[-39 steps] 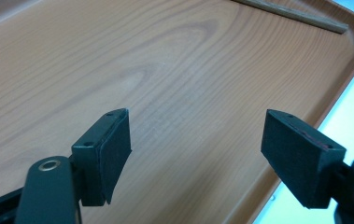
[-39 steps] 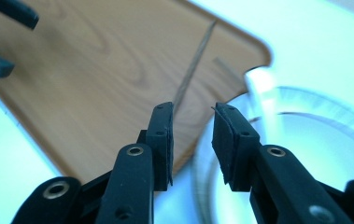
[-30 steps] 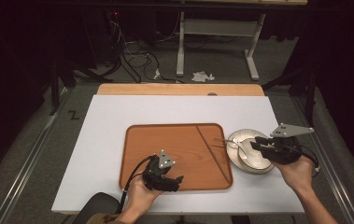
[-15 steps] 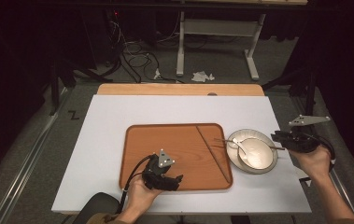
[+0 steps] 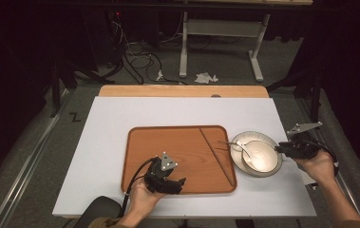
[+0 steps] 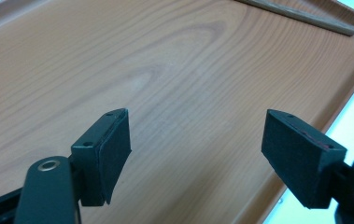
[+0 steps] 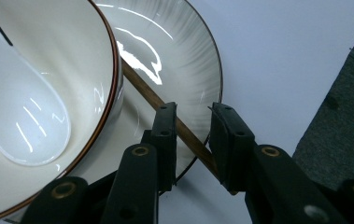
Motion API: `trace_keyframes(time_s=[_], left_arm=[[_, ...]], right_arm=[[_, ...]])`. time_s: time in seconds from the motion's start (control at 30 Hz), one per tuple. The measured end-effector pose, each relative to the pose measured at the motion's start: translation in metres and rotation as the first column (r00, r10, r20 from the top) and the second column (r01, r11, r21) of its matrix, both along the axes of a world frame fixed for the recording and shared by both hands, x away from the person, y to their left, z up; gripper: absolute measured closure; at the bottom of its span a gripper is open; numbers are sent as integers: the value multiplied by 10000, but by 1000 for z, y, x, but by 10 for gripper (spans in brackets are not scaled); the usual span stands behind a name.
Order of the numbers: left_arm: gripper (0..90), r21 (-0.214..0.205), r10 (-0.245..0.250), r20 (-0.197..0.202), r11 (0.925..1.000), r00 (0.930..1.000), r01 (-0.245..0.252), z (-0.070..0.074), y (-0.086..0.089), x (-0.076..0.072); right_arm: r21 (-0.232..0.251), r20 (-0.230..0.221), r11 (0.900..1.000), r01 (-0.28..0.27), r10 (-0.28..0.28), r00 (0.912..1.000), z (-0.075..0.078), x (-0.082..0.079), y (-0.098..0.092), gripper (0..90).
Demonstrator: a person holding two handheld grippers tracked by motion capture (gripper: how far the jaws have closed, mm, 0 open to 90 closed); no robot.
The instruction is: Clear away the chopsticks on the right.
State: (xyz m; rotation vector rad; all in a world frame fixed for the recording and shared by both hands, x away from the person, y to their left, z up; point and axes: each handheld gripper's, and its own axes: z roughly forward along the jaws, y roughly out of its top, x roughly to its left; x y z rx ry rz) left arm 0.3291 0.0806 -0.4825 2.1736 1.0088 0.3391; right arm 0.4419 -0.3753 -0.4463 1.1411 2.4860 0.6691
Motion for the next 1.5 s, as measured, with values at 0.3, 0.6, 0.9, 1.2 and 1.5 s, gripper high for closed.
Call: trace_keyframes(time_s=[0.3,0.6,0.9,1.2,1.5], left_arm=[[242,125,-74,17,9999,10000,74,-1,-1,-1],[242,139,-86,19,9999,10000,85,-1,-1,-1],[242,168,-92,2,9998,10000,92,-1,-1,-2],[241,153,-81,-18,9999,10000,81,-2,-1,-2],[241,138,-116,-42,9998,9999,116,-2,-1,-2]], right_arm=[[69,-116,9981,-618,619,9980,-2,-1,0,691],[-261,-412,9956,-903,892,9952,-9,8,12,692],[-406,-375,9935,-1068,1053,9937,-9,9,13,782],[-483,-394,9932,-1055,1036,9938,-9,7,15,846],[-389,-220,9955,-866,858,9961,-7,6,15,855]])
